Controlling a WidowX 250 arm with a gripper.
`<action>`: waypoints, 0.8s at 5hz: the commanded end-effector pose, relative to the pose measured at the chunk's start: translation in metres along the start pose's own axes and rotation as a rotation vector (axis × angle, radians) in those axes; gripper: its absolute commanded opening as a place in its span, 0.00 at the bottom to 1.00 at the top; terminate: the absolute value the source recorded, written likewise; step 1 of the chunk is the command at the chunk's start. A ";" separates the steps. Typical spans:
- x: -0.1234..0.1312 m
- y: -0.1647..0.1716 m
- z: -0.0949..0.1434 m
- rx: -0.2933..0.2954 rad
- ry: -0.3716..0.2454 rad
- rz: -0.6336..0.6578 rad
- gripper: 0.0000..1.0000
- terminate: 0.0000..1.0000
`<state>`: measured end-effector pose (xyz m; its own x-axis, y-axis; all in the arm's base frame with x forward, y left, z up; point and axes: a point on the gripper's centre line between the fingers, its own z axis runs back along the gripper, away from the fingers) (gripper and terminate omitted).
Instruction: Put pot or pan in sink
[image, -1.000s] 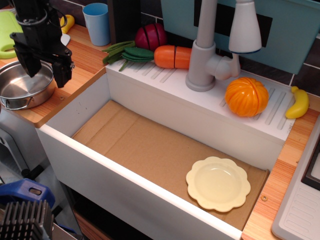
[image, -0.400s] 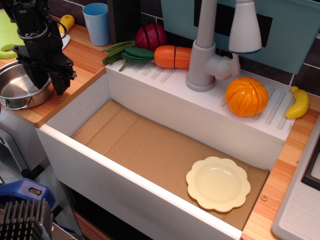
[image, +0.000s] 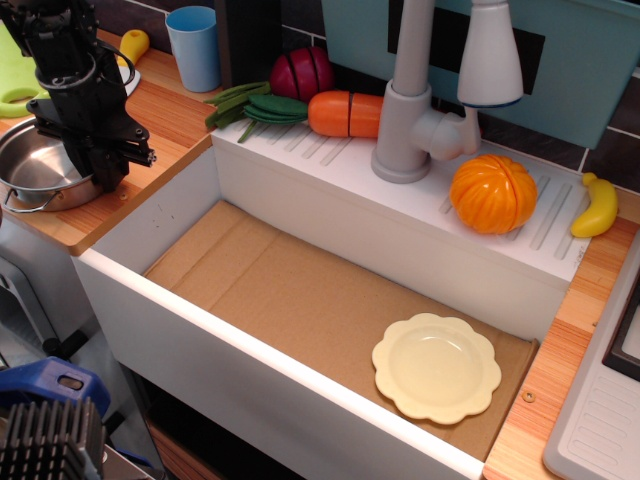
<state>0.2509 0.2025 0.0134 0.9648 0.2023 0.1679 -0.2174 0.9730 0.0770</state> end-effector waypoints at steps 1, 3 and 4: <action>0.007 -0.018 0.030 0.028 -0.026 0.005 0.00 0.00; 0.017 -0.070 0.053 0.103 -0.071 0.060 0.00 0.00; 0.022 -0.093 0.051 0.088 -0.087 0.088 0.00 0.00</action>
<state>0.2840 0.0977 0.0419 0.9254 0.2927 0.2407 -0.3254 0.9393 0.1090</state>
